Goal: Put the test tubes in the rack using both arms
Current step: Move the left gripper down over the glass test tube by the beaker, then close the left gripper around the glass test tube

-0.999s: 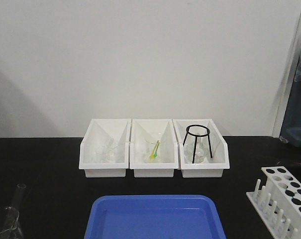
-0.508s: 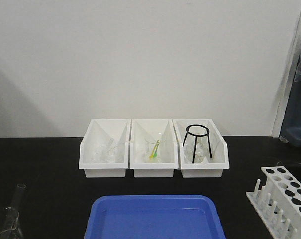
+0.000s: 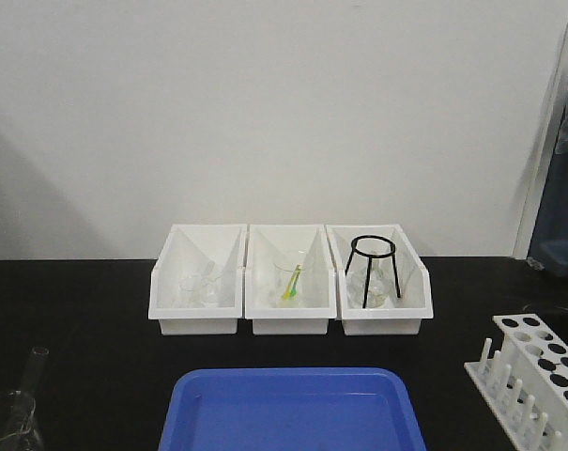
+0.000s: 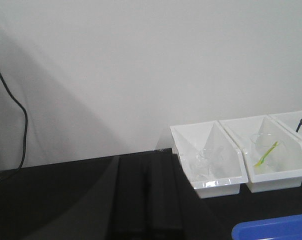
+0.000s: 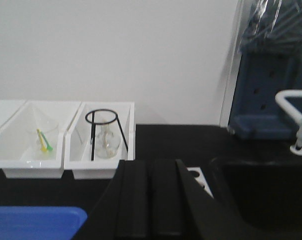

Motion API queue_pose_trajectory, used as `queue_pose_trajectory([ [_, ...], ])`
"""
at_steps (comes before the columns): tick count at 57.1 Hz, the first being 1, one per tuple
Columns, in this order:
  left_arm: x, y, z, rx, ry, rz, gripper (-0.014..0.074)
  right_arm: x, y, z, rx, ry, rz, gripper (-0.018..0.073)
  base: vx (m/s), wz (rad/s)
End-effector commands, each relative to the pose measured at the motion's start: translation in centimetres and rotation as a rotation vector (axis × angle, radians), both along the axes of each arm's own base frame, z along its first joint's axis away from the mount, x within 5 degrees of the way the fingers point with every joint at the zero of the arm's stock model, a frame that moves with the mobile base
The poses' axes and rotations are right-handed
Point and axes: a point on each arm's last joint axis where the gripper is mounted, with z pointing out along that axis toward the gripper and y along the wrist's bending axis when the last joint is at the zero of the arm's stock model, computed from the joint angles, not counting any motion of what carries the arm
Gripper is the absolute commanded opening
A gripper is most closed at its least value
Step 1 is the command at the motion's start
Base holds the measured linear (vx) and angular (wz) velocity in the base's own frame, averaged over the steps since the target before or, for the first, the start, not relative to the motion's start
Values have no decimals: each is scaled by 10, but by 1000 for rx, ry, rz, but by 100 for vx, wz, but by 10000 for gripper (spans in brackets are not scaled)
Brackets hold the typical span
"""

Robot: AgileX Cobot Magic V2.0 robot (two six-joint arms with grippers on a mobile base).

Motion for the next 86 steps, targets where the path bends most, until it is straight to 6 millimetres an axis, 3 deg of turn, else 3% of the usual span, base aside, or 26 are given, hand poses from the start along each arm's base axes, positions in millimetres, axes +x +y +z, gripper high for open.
queue_pose_trajectory([
  [1,0,-2,20,-10,-133,-17,-21,9,0,10,14,-44,1,-7,0,0],
  [10,1,-1,17,25,-109,-12,7,20,0,-1,17,27,2,5,0,0],
  [19,6,0,5,125,15,-3,136,21,0,-2,17,33,2,74,0,0],
  [34,37,-3,-20,181,209,-8,520,21,0,-2,17,30,2,366,0,0],
  [41,64,-6,-38,220,298,-19,615,21,0,-2,17,26,1,504,0,0],
  [52,112,-13,-75,406,398,-93,598,21,0,-1,17,23,1,562,0,0],
  [65,153,-21,-105,409,364,-125,561,21,0,-1,16,22,1,562,0,0],
  [74,171,-24,-133,359,437,-129,561,21,0,-1,16,21,1,562,0,0],
  [86,187,-26,-152,302,441,-124,561,21,0,-1,12,16,1,562,0,0],
])
